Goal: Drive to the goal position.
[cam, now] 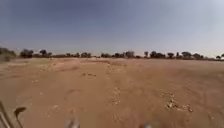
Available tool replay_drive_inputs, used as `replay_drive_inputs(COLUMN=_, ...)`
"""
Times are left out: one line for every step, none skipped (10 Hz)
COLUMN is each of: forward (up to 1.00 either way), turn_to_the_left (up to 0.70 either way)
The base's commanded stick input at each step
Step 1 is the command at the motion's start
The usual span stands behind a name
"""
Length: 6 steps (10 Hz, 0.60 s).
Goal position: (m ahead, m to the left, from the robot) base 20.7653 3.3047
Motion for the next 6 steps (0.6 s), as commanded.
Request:
replay_drive_inputs(forward=0.50, turn_to_the_left=0.00)
replay_drive_inputs(forward=0.50, turn_to_the_left=0.00)
replay_drive_inputs(forward=0.50, turn_to_the_left=0.00)
replay_drive_inputs(forward=0.50, turn_to_the_left=0.00)
replay_drive_inputs(forward=0.50, turn_to_the_left=0.00)
replay_drive_inputs(forward=0.50, turn_to_the_left=0.00)
